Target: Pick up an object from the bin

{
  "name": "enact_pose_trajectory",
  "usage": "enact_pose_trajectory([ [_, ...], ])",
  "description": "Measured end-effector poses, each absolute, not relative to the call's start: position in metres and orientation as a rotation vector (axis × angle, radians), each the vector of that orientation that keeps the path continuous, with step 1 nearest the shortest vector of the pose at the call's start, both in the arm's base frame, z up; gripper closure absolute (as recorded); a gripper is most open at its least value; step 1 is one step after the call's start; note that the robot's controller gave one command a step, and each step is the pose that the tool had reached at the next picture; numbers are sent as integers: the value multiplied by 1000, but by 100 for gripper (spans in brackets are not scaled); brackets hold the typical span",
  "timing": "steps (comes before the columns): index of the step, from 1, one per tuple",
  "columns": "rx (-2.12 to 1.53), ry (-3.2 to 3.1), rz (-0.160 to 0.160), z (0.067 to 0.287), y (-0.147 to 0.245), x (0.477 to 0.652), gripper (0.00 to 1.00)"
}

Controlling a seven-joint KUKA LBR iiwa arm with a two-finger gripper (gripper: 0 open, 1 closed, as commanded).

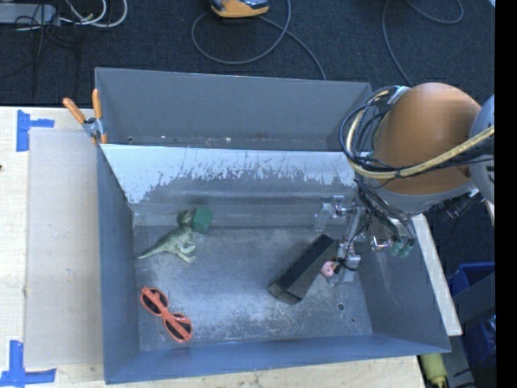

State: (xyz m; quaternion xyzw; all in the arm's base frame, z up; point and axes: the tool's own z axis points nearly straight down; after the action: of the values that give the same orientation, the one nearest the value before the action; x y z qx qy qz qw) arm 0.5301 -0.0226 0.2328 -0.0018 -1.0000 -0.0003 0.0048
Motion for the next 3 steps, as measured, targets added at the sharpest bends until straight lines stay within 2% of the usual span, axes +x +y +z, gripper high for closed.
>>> enact_pose_trajectory([
  [1, -5, -3140, 0, 237, -23, 531, 0],
  [2, 160, -3137, -1, 193, -26, 542, 0],
  [3, 588, -3084, -2, 165, -34, 563, 0],
])
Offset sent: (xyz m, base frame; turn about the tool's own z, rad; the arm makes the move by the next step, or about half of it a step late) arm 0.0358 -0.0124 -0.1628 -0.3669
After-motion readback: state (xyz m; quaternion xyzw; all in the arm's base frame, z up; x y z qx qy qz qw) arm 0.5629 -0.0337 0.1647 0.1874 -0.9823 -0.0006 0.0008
